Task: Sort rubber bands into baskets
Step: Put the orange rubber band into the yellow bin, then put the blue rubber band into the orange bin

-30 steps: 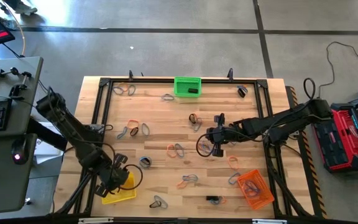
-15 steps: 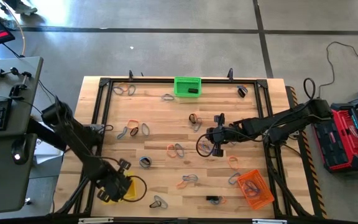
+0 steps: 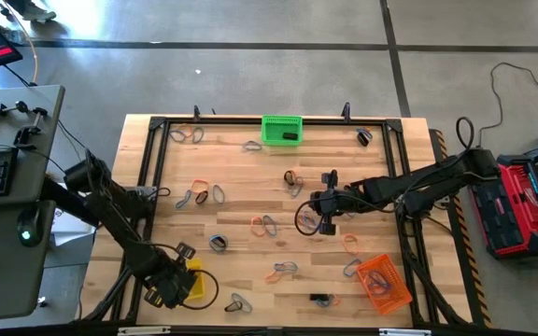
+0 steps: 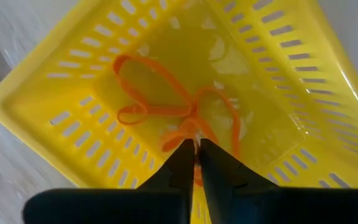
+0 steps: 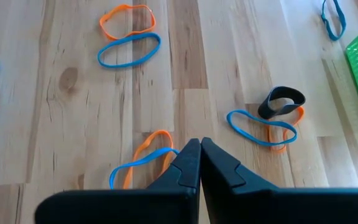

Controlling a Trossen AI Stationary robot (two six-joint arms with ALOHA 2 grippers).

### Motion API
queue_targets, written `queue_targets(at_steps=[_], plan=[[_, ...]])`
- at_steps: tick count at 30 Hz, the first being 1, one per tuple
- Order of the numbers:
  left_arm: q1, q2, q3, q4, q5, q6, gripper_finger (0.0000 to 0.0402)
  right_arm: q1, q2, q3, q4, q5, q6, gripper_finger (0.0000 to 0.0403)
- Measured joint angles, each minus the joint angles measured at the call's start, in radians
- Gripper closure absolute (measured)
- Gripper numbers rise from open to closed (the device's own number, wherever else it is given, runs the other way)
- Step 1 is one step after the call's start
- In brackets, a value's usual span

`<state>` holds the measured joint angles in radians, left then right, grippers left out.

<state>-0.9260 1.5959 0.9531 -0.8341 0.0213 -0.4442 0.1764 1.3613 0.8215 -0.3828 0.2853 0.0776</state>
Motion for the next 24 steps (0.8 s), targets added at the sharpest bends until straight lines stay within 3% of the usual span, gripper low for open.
queue_targets(at_steps=[6,13,18,24], plan=[[0.0,-0.001,0.014,-0.053,0.018,-0.061,0.0335,0.0,0.0,0.0,0.0,0.0,0.0,0.0403],[0.009,-0.003,0.127,-0.286,-0.034,-0.11,0.0311,0.0,0.0,0.0,0.0,0.0,-0.009,0.0403],[0.045,-0.033,0.143,-0.341,-0.077,-0.169,0.0332,0.0,0.0,0.0,0.0,0.0,-0.008,0.0403],[0.113,-0.146,0.141,-0.341,-0.194,-0.192,0.0392,0.0,0.0,0.0,0.0,0.0,-0.008,0.0403]])
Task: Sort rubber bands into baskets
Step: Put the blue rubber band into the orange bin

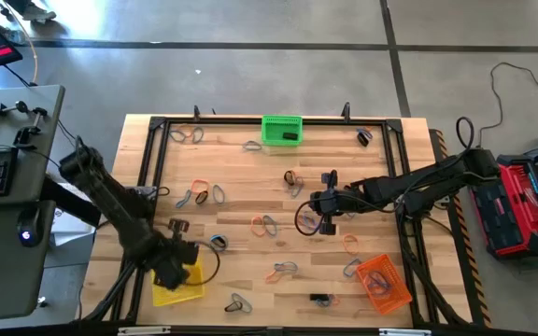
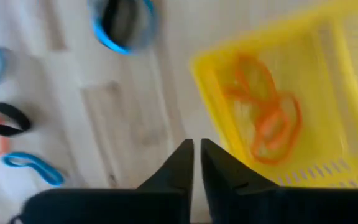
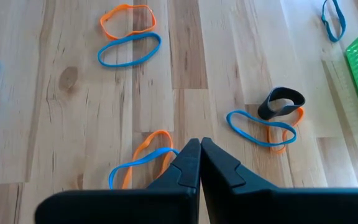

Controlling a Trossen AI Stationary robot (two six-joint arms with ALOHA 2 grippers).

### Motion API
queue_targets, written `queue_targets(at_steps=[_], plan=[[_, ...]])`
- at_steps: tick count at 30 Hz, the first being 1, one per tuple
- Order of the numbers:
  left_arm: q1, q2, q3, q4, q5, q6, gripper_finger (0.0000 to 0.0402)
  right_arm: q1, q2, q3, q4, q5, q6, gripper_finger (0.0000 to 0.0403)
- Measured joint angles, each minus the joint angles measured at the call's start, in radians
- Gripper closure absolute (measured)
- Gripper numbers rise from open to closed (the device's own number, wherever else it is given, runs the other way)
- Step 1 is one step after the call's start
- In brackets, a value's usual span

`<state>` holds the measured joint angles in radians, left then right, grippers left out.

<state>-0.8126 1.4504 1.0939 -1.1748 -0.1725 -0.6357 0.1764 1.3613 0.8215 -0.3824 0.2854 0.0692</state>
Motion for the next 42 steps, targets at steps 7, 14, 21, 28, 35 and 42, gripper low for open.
queue_targets(at_steps=[7,14,21,28,35,42], plan=[[0.132,-0.161,0.0,0.005,-0.141,0.038,0.0401,0.0,0.0,0.0,0.009,0.0,0.0,0.0403],[0.32,-0.219,-0.028,0.016,-0.153,0.147,0.0401,0.0,0.0,0.0,0.013,0.0,0.0,0.0403],[0.56,-0.299,-0.146,0.063,-0.085,0.285,0.0401,0.0,0.0,0.0,0.017,0.0,0.0,0.0403],[0.87,-0.352,-0.256,0.205,0.059,0.474,0.0401,0.0,0.0,0.0,0.032,0.0,0.001,0.0403],[1.11,-0.3,-0.319,0.261,0.076,0.598,0.0401,0.0,0.0,0.0,0.032,0.0,0.01,0.0403],[1.292,-0.223,-0.335,0.288,0.12,0.669,0.0401,0.0,0.0,0.0,0.044,0.0,0.009,0.0403]])
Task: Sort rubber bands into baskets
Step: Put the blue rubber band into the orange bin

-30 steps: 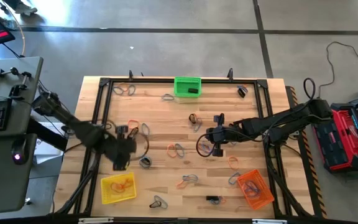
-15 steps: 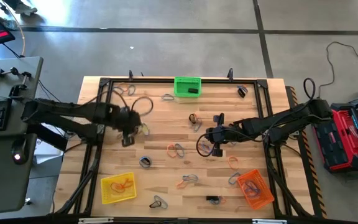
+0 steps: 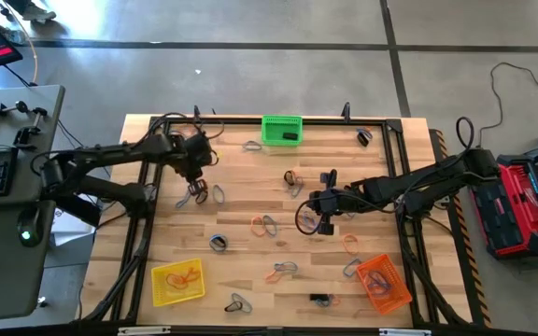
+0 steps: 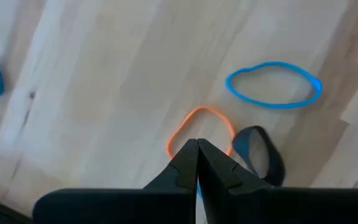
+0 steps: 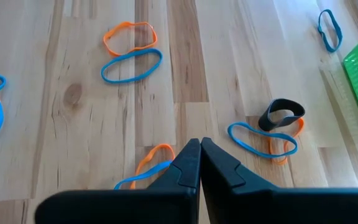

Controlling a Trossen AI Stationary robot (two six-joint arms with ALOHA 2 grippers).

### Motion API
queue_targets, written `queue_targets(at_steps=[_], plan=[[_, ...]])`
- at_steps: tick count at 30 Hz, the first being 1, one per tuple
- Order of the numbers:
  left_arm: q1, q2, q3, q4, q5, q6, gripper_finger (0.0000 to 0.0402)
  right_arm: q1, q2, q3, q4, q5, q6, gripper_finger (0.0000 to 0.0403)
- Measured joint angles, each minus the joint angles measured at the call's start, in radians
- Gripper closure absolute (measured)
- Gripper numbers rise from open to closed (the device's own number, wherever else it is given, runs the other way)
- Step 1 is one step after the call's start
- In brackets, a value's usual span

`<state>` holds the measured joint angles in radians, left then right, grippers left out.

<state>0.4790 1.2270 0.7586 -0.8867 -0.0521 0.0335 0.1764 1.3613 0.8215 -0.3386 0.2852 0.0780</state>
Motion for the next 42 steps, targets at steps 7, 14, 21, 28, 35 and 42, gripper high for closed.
queue_targets(at_steps=[7,14,21,28,35,42], plan=[[0.064,0.11,0.0,0.029,0.031,0.084,0.0385,0.0,0.0,0.0,0.0,0.0,0.0,0.0403],[0.085,0.231,0.0,0.072,-0.06,0.126,0.0336,0.0,0.0,0.0,0.0,0.0,0.0,0.0403],[0.098,0.319,0.0,0.085,-0.049,0.169,0.0308,0.0,0.0,0.0,0.0,-0.007,0.0,0.0403],[0.098,0.334,0.001,0.093,-0.037,0.206,0.0307,0.0,0.0,0.0,0.0,-0.008,0.0,0.0403],[0.098,0.333,0.001,0.095,-0.038,0.214,0.0308,0.0,0.0,0.0,-0.001,-0.008,0.0,0.0403],[0.096,0.331,0.0,0.096,-0.042,0.206,0.0308,0.0,0.0,0.0,-0.001,-0.008,0.0,0.0403]])
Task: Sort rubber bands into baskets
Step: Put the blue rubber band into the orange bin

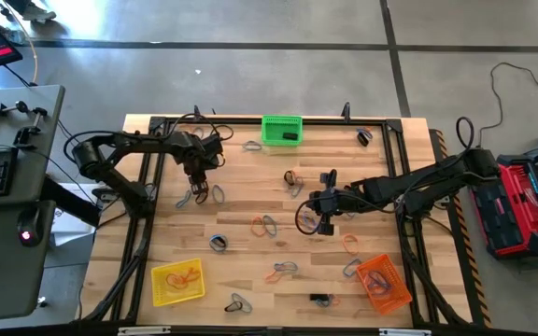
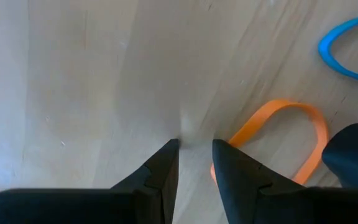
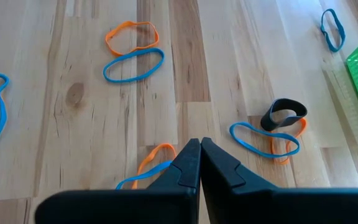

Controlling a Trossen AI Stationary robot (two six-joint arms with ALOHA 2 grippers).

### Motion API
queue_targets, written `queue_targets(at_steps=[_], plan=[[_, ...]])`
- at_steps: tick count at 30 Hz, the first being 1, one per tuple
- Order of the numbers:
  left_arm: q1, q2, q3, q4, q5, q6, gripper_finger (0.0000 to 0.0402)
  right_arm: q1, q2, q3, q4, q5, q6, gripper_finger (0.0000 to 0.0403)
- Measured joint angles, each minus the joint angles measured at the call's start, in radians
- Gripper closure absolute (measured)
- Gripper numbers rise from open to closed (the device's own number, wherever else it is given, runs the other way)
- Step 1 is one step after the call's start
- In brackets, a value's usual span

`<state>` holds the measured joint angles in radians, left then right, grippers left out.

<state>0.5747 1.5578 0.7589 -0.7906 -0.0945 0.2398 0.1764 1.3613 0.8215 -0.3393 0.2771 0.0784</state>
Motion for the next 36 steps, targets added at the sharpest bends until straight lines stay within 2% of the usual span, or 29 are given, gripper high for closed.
queue_targets(at_steps=[10,20,25,32,36], plan=[[-0.001,0.0,0.004,-0.004,-0.005,0.006,0.0308,0.0,0.0,0.0,0.0,0.0,0.0,0.0403],[-0.015,0.0,0.073,-0.005,-0.005,0.007,0.0308,0.0,0.0,0.0,0.0,0.0,0.008,0.0403],[-0.057,0.0,0.08,-0.008,0.006,0.026,0.0308,0.0,0.0,0.0,0.0,0.0,0.018,0.0403],[-0.154,0.0,0.08,0.043,0.117,0.049,0.0308,0.0,0.0,0.0,0.0,0.0,0.014,0.0403],[-0.186,0.0,0.08,0.08,0.117,0.01,0.0308,0.0,0.0,0.0,0.0,0.0,0.011,0.0403]])
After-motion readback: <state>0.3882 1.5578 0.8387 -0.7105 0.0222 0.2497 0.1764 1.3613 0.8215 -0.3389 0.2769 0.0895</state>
